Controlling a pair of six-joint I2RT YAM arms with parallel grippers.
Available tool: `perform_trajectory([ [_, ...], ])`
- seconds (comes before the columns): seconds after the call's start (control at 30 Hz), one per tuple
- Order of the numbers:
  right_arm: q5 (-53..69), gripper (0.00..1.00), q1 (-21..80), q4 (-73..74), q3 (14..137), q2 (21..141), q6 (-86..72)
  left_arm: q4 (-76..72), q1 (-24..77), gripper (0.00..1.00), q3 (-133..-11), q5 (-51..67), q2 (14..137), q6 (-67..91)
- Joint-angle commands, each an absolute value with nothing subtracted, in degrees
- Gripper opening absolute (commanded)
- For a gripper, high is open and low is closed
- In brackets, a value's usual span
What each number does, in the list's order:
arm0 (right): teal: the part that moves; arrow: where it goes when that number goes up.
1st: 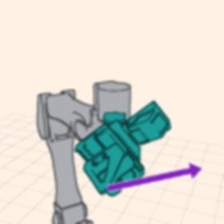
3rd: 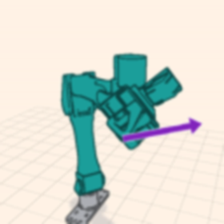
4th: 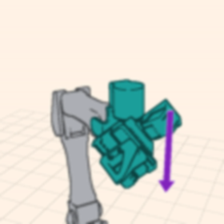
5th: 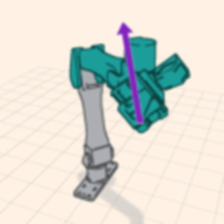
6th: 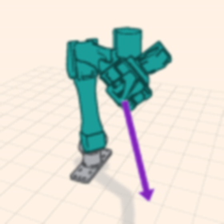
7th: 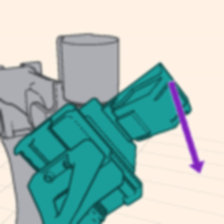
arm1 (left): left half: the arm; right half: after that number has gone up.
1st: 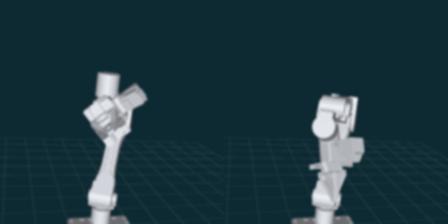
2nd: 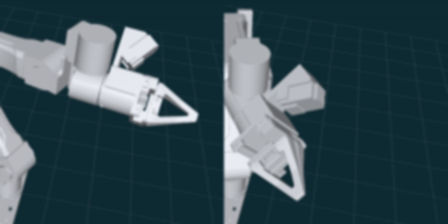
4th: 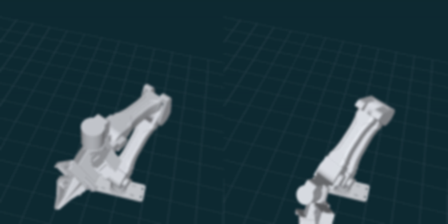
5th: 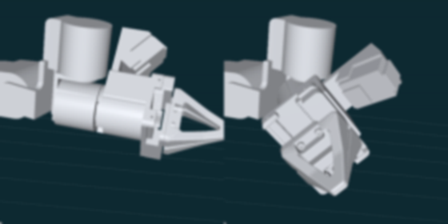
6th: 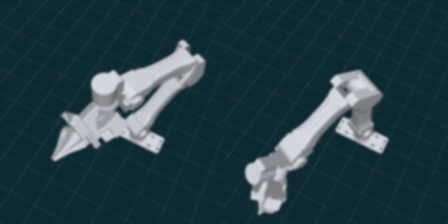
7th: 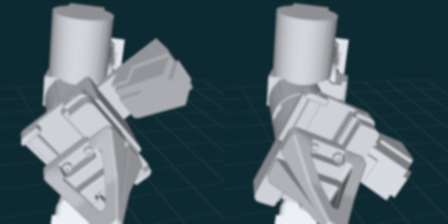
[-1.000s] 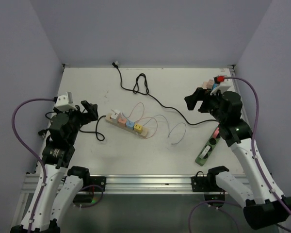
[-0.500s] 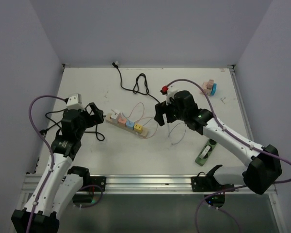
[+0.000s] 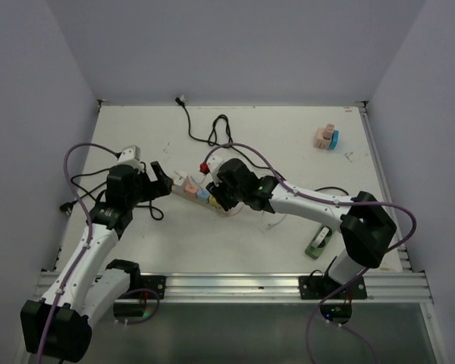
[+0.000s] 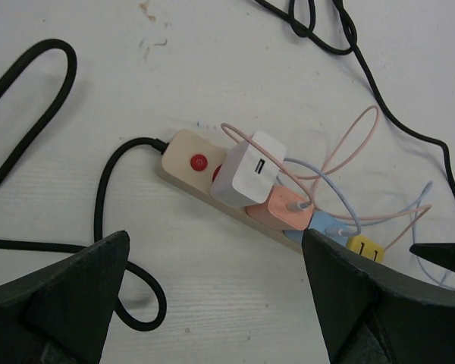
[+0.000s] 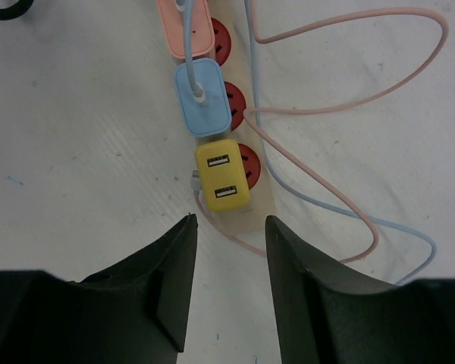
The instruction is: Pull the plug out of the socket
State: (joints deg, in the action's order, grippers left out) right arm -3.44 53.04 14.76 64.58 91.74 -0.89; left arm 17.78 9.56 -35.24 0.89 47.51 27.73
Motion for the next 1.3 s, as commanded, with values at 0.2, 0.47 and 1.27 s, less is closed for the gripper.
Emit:
perform_trajectory([
  [0.2,-4.49,0.40,53.00,9.14,68.82,97.73,3.16,14.78,16.95,0.99,-35.43,4.83,50.45,36.37],
  [0.47,-4.04,0.43,53.00,6.77,67.24,100.63,3.60,10.11,19.94,0.97,-32.87,5.36,54.40,39.90],
  [1.27,-3.70,0.18,51.94,2.82,62.14,98.88,2.46,-2.89,27.51,0.84,-29.00,-1.22,64.60,48.78],
])
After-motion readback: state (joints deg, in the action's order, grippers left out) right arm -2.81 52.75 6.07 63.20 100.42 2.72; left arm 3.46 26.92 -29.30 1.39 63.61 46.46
